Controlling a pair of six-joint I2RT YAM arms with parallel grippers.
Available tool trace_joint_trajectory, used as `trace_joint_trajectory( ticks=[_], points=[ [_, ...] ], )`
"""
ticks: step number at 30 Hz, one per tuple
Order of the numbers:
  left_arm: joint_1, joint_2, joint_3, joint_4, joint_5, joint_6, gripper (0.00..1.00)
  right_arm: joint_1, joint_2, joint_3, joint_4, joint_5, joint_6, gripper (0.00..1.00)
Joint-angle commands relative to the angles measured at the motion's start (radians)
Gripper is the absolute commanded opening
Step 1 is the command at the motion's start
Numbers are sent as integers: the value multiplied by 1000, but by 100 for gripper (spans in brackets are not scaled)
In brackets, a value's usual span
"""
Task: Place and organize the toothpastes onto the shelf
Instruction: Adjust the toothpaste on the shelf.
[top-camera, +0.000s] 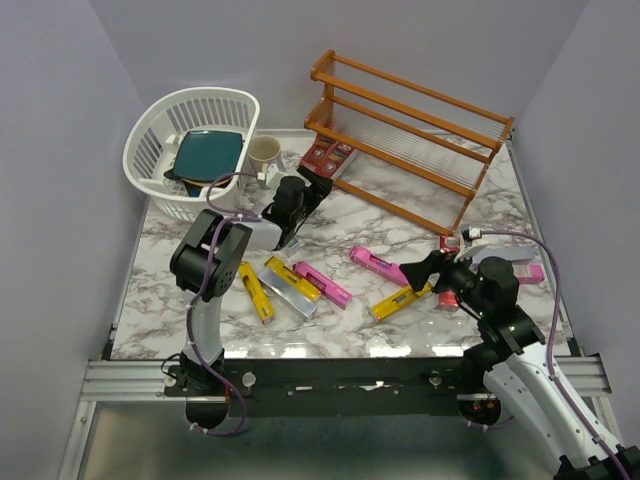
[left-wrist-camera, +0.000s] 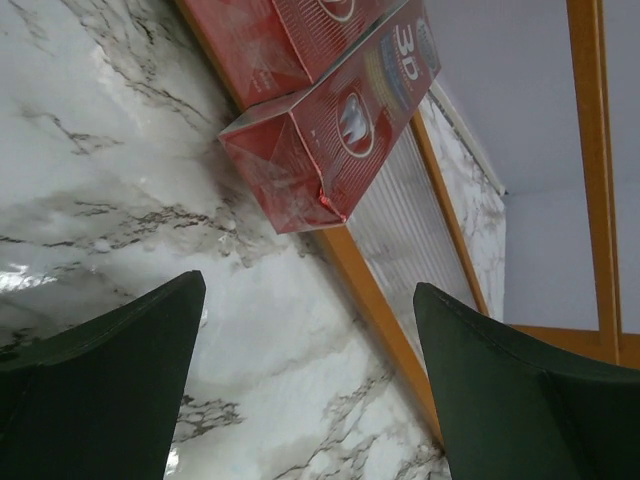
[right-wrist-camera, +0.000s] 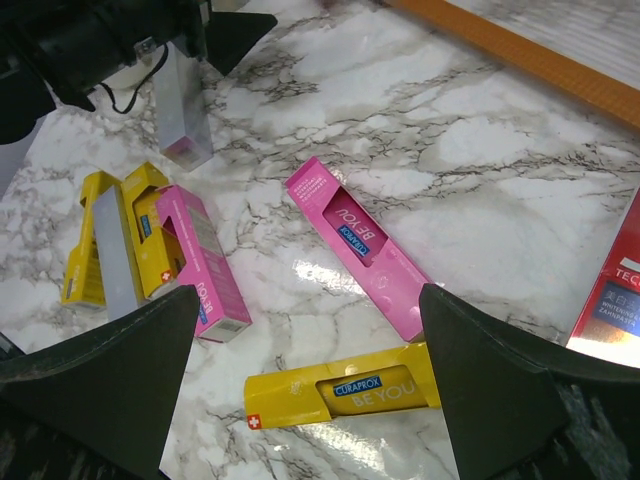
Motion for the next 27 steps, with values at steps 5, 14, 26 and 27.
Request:
trace_joint_trajectory(
  ticks=[5,14,26,27],
  points=[
    [14,108,97,135,-77,-97,91,8,-55,-26,67,-41,-9,100],
    [23,183,174,28,-147,-173,86,13,-81,-36,67,-49,-3,100],
    [39,255,222,73,-126,-208,71,31,-82,-40,70,-38,-3,100],
    [40,257,225,67,-123,-211,71,31,-82,-40,70,-38,-3,100]
  ],
)
